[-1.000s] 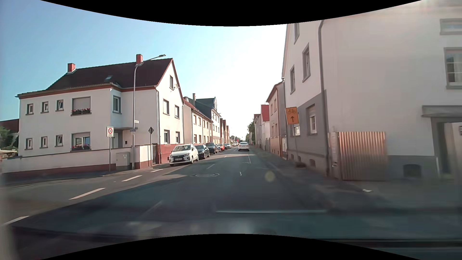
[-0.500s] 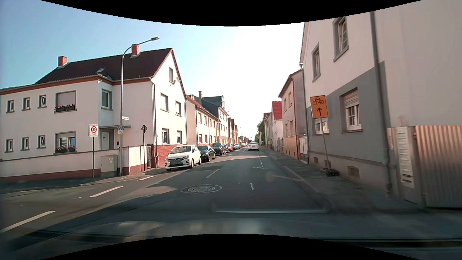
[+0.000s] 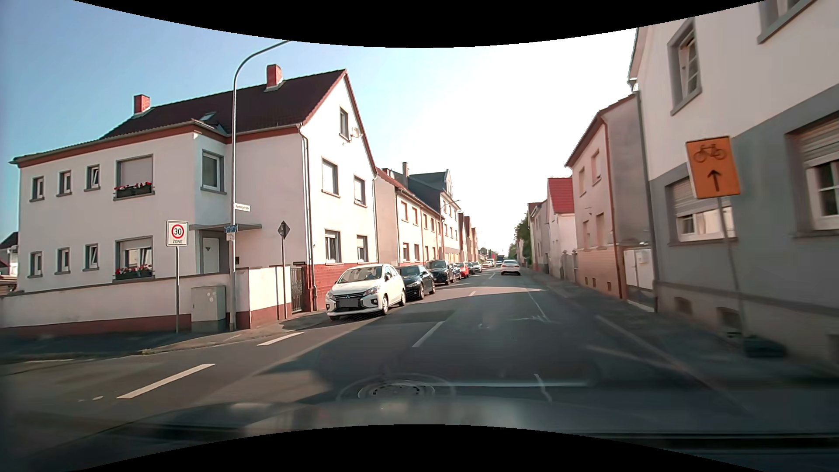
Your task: Follow the waypoints while adhering to traffic rules and regulations
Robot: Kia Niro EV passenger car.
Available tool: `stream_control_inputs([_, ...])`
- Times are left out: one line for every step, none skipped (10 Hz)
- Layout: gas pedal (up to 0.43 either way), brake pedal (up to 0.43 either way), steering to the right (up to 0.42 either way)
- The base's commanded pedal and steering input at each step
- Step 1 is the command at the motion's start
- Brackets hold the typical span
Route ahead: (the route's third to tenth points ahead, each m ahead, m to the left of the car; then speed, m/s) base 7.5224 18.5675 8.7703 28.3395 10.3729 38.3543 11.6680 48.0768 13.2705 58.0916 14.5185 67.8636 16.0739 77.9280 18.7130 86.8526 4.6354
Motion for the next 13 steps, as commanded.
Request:
stream_control_inputs([0.0, 0.152, -0.332])
stream_control_inputs([0.0, 0.14, -0.373])
stream_control_inputs([0.0, 0.122, -0.413])
stream_control_inputs([0.0, 0.104, -0.445])
stream_control_inputs([0.0, 0.079, -0.479])
stream_control_inputs([0.0, 0.061, -0.513])
stream_control_inputs([0.0, 0.043, -0.551])
stream_control_inputs([0.0, 0.012, -0.592])
stream_control_inputs([0.0, 0.006, -0.623])
stream_control_inputs([0.0, 0.0, -0.643])
stream_control_inputs([0.0, 0.0, -0.656])
stream_control_inputs([0.0, 0.0, -0.656])
stream_control_inputs([0.0, 0.0, -0.656])
